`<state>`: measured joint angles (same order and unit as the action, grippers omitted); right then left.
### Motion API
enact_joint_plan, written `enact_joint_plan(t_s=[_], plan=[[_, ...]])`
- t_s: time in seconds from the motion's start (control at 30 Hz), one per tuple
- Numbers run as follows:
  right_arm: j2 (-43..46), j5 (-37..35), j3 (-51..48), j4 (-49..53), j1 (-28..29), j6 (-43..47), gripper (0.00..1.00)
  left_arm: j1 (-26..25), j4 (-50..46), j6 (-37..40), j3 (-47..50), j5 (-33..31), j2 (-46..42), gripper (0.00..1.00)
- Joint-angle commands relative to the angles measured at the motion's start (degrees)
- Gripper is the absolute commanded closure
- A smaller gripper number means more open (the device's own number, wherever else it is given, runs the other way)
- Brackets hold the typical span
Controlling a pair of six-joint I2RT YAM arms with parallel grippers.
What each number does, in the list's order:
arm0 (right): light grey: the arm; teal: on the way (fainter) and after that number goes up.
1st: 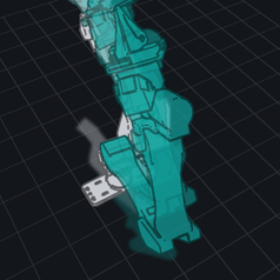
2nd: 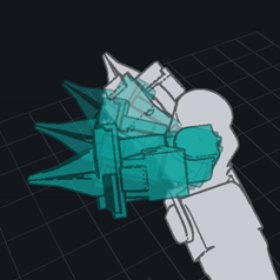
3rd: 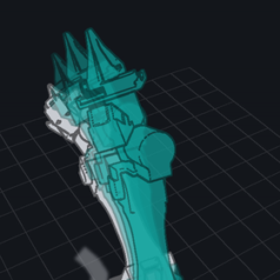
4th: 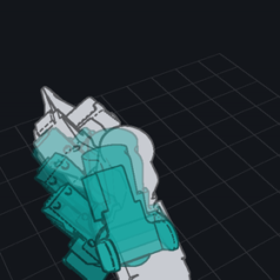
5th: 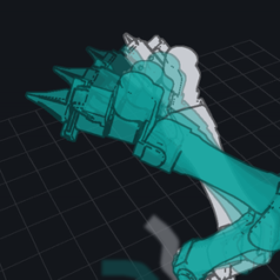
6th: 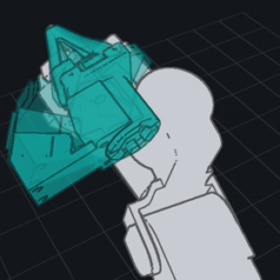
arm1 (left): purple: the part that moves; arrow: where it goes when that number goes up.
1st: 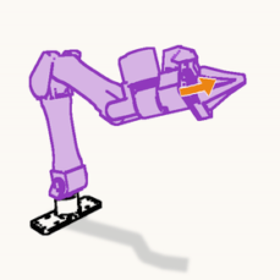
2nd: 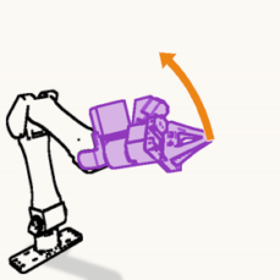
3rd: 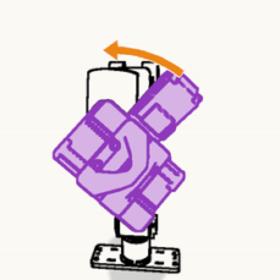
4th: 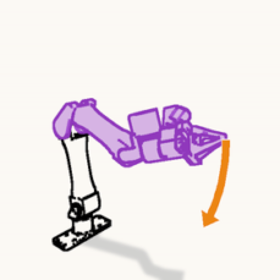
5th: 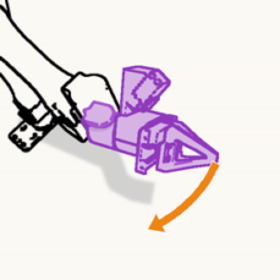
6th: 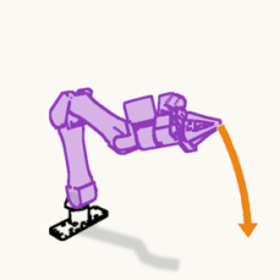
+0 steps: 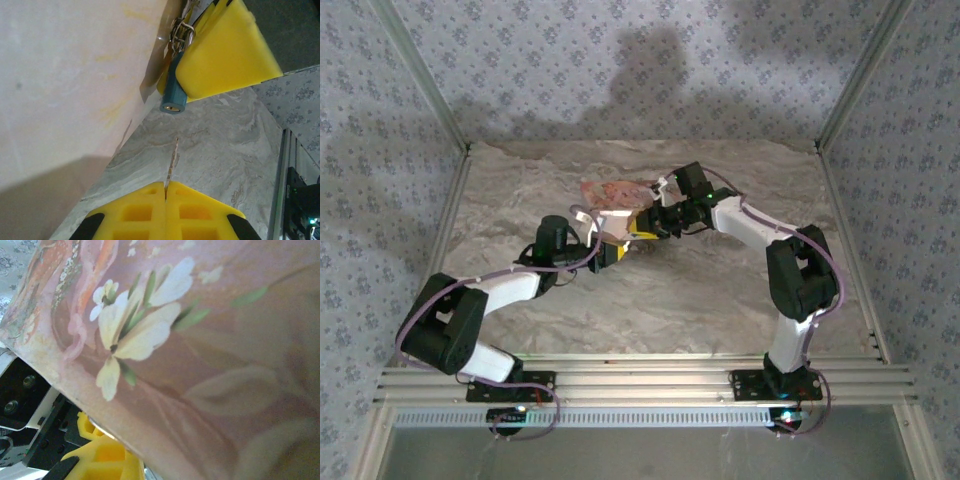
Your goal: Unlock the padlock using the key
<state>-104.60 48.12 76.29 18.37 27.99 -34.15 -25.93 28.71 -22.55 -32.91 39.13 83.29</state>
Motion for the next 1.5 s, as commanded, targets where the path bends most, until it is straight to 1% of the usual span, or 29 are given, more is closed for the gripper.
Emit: enact_joint_plan(t_s=[0.0, 0.17, 0.7, 0.97, 1.3, 1.37, 1.47], plan=[[2.7, 4.8, 0.6, -3.1, 0.0, -0.7, 1.0, -0.5, 3.1, 0.3, -1.5, -1.8, -0.2, 1.0], [2.7, 4.8, 0.5, -2.6, -0.2, -1.4, 1.0, -0.9, 2.5, 1.3, -1.7, -4.9, -0.9, 1.0], [1.2, 6.7, 1.1, -2.2, -0.1, -1.4, 1.0, -0.9, 9.3, -0.8, -1.5, -5.1, 0.9, 1.0], [0.7, 7.9, 1.5, -1.9, -0.3, -2.6, 1.0, -1.1, 9.8, -0.8, -2.2, -3.9, 2.7, 1.0], [-0.1, 7.7, 2.3, 0.5, 0.1, -2.3, 1.0, -1.6, 4.0, 1.8, -5.1, -5.7, 3.4, 1.0], [-0.5, 7.5, 3.1, 2.3, 0.4, 0.1, 1.0, -1.8, 3.0, 2.1, -5.7, -6.3, 3.4, 1.0], [-0.9, 7.6, 3.9, 3.2, 0.7, 0.5, 1.0, -2.1, 2.3, 2.2, -6.2, -7.0, 3.4, 1.0]])
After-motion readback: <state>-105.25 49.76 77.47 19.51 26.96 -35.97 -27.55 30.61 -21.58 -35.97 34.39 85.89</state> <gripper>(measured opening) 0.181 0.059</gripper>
